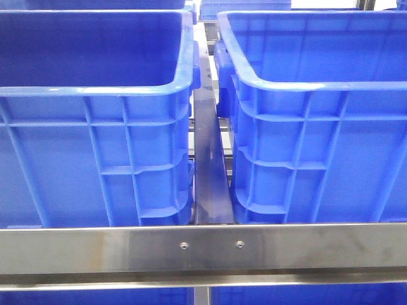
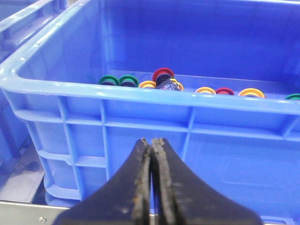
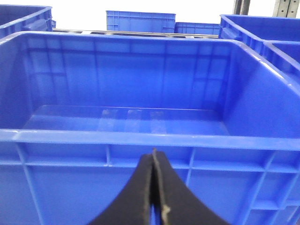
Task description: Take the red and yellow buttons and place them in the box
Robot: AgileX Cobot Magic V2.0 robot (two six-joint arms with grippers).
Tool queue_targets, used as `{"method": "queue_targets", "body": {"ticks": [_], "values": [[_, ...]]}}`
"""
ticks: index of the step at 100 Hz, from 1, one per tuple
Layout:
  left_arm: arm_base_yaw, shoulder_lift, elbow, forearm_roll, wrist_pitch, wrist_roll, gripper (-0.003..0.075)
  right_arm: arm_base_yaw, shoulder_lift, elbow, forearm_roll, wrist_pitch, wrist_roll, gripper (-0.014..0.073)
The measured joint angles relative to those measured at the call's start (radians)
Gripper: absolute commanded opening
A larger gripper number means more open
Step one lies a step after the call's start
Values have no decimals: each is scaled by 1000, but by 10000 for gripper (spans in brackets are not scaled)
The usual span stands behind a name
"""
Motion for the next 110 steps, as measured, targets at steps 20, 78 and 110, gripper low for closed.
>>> {"method": "queue_targets", "body": {"ticks": [20,78,110], "values": [[0,0,0,0,-8,0,-20,0,0,0,0,0,0,-68],[0,94,-216,-5,119,0,-20,0,0,0,0,0,0,-68],[0,438,-513,-6,323,0,60,0,0,0,0,0,0,-68]]}}
